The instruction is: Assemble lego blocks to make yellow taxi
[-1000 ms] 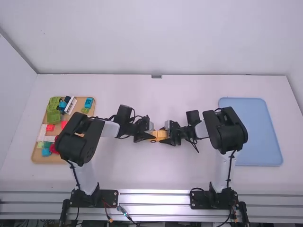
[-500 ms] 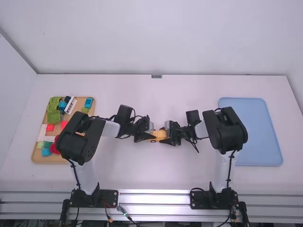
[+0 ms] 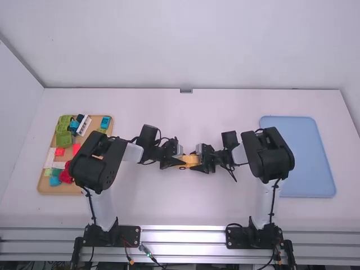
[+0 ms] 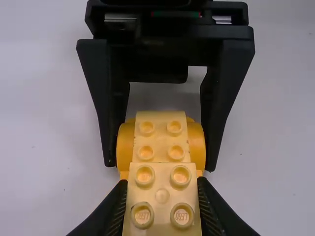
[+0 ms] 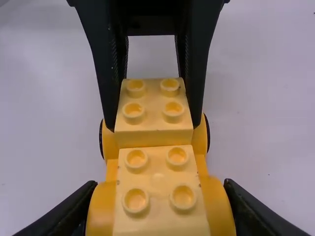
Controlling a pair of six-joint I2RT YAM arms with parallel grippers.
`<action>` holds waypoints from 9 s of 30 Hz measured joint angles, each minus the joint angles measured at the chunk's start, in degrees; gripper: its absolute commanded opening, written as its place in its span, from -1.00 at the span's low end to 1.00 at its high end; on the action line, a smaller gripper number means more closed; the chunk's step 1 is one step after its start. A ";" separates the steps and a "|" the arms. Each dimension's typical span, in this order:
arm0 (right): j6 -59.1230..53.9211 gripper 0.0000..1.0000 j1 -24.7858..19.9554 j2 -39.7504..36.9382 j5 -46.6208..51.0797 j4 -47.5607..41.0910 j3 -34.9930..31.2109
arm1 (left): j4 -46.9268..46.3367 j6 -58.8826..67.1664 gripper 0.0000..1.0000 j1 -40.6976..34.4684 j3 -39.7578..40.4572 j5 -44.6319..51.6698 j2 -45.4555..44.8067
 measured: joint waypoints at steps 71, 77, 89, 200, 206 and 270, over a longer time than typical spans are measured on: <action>-0.87 -0.04 -0.17 0.00 0.22 -0.09 0.00 | -7.10 -2.05 -0.96 0.22 2.75 1.62 0.17; -0.90 -0.03 -0.74 0.00 0.20 -0.13 0.00 | -5.20 -3.10 -0.96 0.44 3.45 3.98 1.88; 0.83 -0.03 0.13 0.00 1.11 0.94 0.68 | -17.94 -3.23 -0.33 0.46 8.39 -10.38 -7.56; 12.39 0.98 2.54 -24.65 36.85 -27.89 13.60 | -55.15 -29.66 0.24 43.01 8.26 -55.25 -14.91; 12.41 0.98 2.54 -24.65 36.85 -27.91 13.62 | -54.55 -29.09 0.14 43.01 7.10 -55.52 -14.91; 13.88 0.97 2.86 -24.65 36.85 -27.23 13.62 | -48.92 -30.99 -0.50 43.01 4.59 -55.65 -14.97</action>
